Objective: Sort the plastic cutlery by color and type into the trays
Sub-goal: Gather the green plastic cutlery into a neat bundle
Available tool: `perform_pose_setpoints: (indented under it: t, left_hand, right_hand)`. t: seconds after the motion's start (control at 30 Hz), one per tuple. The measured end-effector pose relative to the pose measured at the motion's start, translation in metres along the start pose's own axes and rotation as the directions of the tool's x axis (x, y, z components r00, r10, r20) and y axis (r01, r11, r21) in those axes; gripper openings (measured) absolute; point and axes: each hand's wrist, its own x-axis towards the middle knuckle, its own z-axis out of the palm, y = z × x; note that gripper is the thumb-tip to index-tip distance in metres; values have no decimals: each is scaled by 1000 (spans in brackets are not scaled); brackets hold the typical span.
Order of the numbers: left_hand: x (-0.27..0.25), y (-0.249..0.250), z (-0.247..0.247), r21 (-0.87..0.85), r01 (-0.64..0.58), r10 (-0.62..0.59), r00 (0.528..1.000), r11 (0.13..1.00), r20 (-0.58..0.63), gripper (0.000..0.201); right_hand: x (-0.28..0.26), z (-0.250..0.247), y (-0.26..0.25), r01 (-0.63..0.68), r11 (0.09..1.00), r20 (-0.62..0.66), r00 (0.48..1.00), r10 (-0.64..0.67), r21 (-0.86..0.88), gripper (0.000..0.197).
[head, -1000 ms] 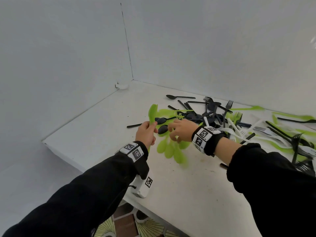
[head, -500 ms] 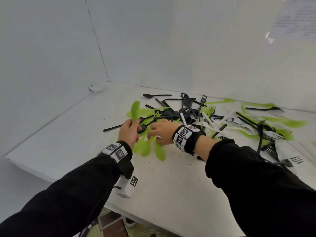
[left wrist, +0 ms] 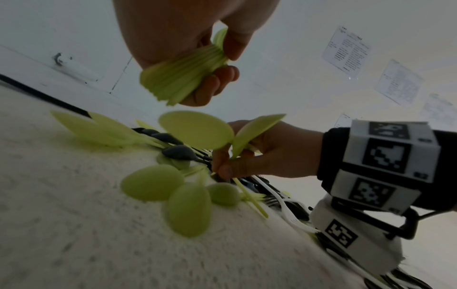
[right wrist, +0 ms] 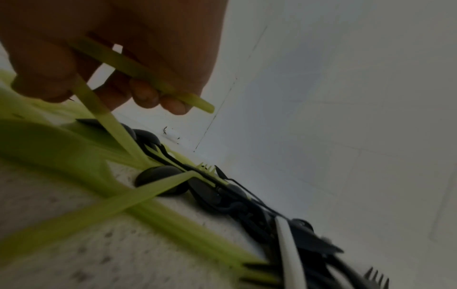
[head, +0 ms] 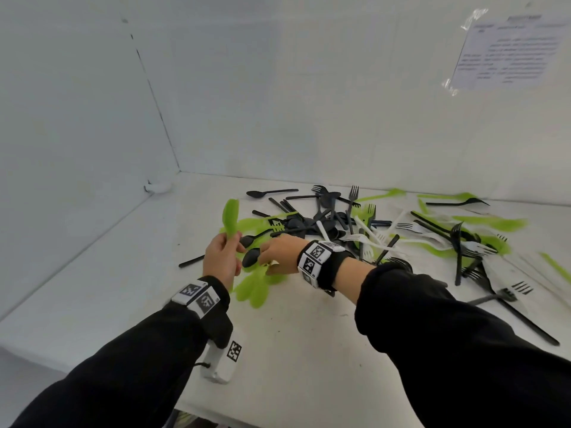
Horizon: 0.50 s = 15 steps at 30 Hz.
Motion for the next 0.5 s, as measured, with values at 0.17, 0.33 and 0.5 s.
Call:
perform_pose_setpoints:
  t: [0.17, 0.33, 0.5]
  left_hand:
    - [7, 7, -9, -53, -30, 26, 998, 998, -65, 14]
    - [11, 13, -17, -47, -47, 42, 994, 998, -101, 12]
    - [13, 10, -22, -32, -30, 26, 994, 999, -110, 13]
  right_hand:
    - [9, -5, 8, -39, 999, -118, 992, 43, 35, 37]
    - [13, -15, 10, -38, 996, 14, 999, 37, 84, 33]
    - [19, -1, 4, -29, 997, 190, 982, 17, 64, 79]
